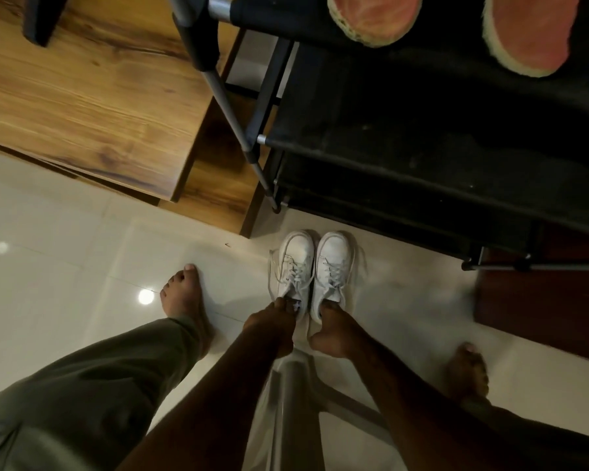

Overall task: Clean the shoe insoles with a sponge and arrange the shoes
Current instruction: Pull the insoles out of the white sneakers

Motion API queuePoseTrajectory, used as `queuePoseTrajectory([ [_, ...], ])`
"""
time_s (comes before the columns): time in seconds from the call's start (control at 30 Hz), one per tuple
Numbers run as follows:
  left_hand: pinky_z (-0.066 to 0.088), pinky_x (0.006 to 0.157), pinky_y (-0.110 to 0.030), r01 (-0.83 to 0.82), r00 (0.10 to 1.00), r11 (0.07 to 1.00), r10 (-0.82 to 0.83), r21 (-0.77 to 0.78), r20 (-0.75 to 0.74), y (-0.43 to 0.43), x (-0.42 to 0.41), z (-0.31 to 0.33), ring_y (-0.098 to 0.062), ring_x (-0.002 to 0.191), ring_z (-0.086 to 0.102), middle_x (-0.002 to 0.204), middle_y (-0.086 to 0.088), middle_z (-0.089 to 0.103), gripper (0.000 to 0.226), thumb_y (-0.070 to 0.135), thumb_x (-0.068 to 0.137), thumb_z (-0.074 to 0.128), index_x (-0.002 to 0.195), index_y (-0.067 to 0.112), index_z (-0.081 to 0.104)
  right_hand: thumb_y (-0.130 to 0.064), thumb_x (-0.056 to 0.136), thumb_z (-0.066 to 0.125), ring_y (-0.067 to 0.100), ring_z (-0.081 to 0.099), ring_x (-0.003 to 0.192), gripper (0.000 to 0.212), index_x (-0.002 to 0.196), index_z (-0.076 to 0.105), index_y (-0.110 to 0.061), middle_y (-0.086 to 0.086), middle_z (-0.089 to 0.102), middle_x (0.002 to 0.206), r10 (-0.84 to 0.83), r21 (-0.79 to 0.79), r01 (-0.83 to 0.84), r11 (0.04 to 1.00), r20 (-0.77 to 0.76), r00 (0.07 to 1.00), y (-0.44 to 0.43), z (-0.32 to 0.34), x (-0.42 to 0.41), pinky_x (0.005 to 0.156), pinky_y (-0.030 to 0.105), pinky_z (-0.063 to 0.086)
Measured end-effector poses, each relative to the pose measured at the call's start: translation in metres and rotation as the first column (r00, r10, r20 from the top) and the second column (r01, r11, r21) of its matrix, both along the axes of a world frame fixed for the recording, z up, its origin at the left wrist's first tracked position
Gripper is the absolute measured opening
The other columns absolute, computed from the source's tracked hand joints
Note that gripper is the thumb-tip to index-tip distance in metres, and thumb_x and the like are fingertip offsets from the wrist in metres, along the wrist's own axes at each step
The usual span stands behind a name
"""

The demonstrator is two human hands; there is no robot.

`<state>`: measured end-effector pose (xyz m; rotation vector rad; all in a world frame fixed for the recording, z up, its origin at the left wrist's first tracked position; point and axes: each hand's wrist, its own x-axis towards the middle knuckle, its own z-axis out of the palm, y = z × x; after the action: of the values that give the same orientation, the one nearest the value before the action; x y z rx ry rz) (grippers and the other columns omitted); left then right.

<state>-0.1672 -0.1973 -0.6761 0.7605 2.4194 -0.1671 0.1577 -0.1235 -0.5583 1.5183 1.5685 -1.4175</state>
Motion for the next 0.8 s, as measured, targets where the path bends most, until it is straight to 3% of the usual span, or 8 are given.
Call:
queuePoseTrajectory([
  [0.1, 0.033, 0.117, -0.056, 0.135, 0.989, 0.986, -0.129, -0.097, 0.072, 0.011, 0.033, 0.038, -0.037, 0.132, 0.047, 0.150, -0.013, 0.049, 0.078, 0.070, 0.089, 0.019, 0.145, 0.021, 0.043, -0.018, 0.087, 0.069, 0.028, 0.051, 0.134, 0.067, 0.147, 0.040, -0.009, 0.011, 0.046, 0.149, 0.005, 0.060, -0.003, 0.998, -0.038, 0.999, -0.009, 0.022, 0.003, 0.100, 0.031, 0.046],
  [0.13, 0.037, 0.115, -0.056, 0.306, 0.946, 0.946, -0.289, -0.104, 0.149, 0.023, 0.073, 0.079, -0.035, 0.135, 0.046, 0.156, -0.014, 0.043, 0.073, 0.065, 0.092, 0.031, 0.149, 0.020, 0.040, -0.018, 0.087, 0.069, 0.028, 0.052, 0.134, 0.067, 0.147, 0.041, -0.012, 0.009, 0.047, 0.149, 0.014, 0.087, -0.010, 0.996, -0.050, 0.999, -0.012, 0.034, 0.003, 0.101, 0.031, 0.047],
  [0.17, 0.041, 0.113, -0.055, 0.538, 0.826, 0.840, -0.505, -0.078, 0.251, 0.033, 0.121, 0.115, -0.035, 0.139, 0.044, 0.161, -0.016, 0.034, 0.070, 0.052, 0.094, 0.047, 0.153, 0.017, 0.034, -0.020, 0.086, 0.069, 0.027, 0.053, 0.133, 0.065, 0.145, 0.043, -0.014, 0.007, 0.048, 0.147, 0.018, 0.122, -0.009, 0.992, -0.068, 0.998, -0.014, 0.045, 0.005, 0.103, 0.033, 0.048],
  [0.23, 0.045, 0.111, -0.050, 0.745, 0.588, 0.666, -0.682, 0.039, 0.435, 0.046, 0.196, 0.186, -0.035, 0.143, 0.040, 0.161, -0.019, 0.028, 0.077, 0.029, 0.093, 0.062, 0.156, 0.005, 0.025, -0.021, 0.084, 0.067, 0.026, 0.055, 0.129, 0.057, 0.138, 0.049, -0.018, 0.004, 0.052, 0.140, 0.019, 0.214, 0.003, 0.977, -0.101, 0.995, -0.017, 0.069, 0.008, 0.103, 0.038, 0.049],
  [0.27, 0.046, 0.109, -0.048, 0.777, 0.545, 0.625, -0.727, 0.073, 0.418, 0.047, 0.214, 0.204, -0.034, 0.142, 0.042, 0.159, -0.019, 0.030, 0.077, 0.026, 0.093, 0.063, 0.156, 0.003, 0.025, -0.021, 0.084, 0.065, 0.026, 0.056, 0.128, 0.055, 0.137, 0.051, -0.019, 0.004, 0.054, 0.138, 0.028, 0.266, 0.001, 0.964, -0.107, 0.994, -0.017, 0.085, 0.011, 0.103, 0.039, 0.049],
  [0.47, 0.036, 0.117, -0.036, 0.733, 0.608, 0.634, -0.773, 0.246, 0.182, 0.049, 0.221, 0.305, -0.025, 0.150, 0.032, 0.169, -0.010, 0.016, 0.081, 0.034, 0.100, 0.054, 0.163, 0.010, 0.009, -0.025, 0.093, 0.057, 0.023, 0.050, 0.136, 0.069, 0.157, 0.033, -0.029, -0.003, 0.044, 0.155, 0.108, 0.550, -0.041, 0.834, -0.089, 0.990, -0.011, 0.191, 0.030, 0.114, 0.033, 0.039],
  [0.6, 0.032, 0.120, -0.032, 0.777, 0.543, 0.534, -0.837, 0.335, 0.075, 0.053, 0.227, 0.371, -0.021, 0.152, 0.028, 0.171, -0.006, 0.010, 0.090, 0.023, 0.093, 0.063, 0.163, 0.012, 0.008, -0.021, 0.089, 0.059, 0.017, 0.048, 0.134, 0.060, 0.146, 0.044, -0.031, -0.009, 0.047, 0.146, 0.162, 0.703, -0.050, 0.709, -0.093, 0.982, -0.010, 0.266, 0.046, 0.112, 0.028, 0.036],
  [0.8, 0.036, 0.115, -0.029, 0.740, 0.488, 0.296, -0.854, 0.604, -0.180, 0.055, 0.256, 0.488, -0.014, 0.147, 0.037, 0.169, 0.004, 0.019, 0.067, 0.025, 0.102, 0.046, 0.162, 0.020, 0.017, -0.025, 0.083, 0.057, 0.021, 0.054, 0.121, 0.048, 0.131, 0.051, -0.023, -0.004, 0.054, 0.128, 0.198, 0.909, -0.011, 0.418, -0.080, 0.977, -0.014, 0.378, 0.085, 0.106, 0.034, 0.038],
])
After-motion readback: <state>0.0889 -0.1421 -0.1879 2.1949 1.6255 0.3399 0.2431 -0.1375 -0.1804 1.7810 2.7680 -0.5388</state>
